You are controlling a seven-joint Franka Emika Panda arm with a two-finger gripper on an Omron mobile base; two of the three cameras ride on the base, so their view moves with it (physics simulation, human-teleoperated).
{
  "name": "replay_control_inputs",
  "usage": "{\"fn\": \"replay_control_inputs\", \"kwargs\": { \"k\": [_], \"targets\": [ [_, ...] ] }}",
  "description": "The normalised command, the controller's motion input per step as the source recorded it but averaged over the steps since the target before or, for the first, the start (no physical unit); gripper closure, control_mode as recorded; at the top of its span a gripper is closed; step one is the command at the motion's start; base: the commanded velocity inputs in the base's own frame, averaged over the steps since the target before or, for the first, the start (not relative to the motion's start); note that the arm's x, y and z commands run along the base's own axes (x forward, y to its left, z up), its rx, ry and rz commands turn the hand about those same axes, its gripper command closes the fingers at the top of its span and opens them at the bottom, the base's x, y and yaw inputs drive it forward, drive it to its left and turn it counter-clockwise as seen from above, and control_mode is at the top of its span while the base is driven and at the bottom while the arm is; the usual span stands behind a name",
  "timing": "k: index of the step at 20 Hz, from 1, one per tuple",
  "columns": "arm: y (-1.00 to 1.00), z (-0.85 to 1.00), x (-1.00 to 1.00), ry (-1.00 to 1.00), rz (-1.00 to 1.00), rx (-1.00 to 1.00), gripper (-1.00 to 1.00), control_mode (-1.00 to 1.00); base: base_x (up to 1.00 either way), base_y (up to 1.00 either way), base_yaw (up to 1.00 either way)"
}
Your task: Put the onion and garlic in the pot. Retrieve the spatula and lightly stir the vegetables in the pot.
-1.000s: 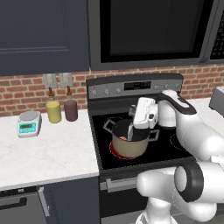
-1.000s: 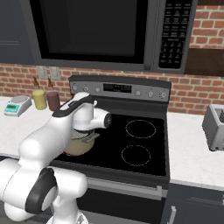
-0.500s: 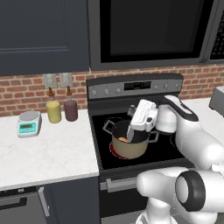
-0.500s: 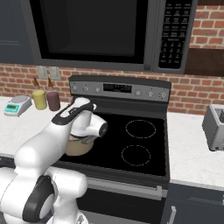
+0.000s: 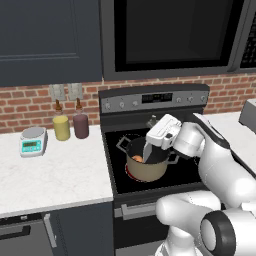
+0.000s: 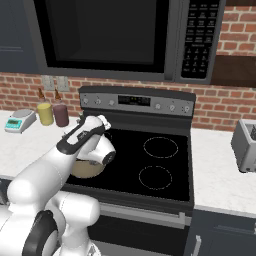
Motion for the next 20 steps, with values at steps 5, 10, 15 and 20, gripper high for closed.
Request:
{"fn": "replay_control_inputs", "kwargs": {
  "k": [5, 10, 15, 20],
  "targets": [
    [-0.02, 0.08, -0.13, 0.0, -0.15, 0.2, 1.0, -1.0, 0.0, 0.0, 0.0],
    [-0.24, -0.04, -0.12, 0.0, -0.07, 0.07, 1.0, -1.0, 0.0, 0.0, 0.0],
    [-0.4, -0.03, -0.01, 0.0, 0.0, -0.02, 1.0, -1.0, 0.0, 0.0, 0.0],
    [-0.42, 0.34, -0.05, 0.01, 0.04, -0.03, 1.0, -1.0, 0.0, 0.0, 0.0]
  ]
}}
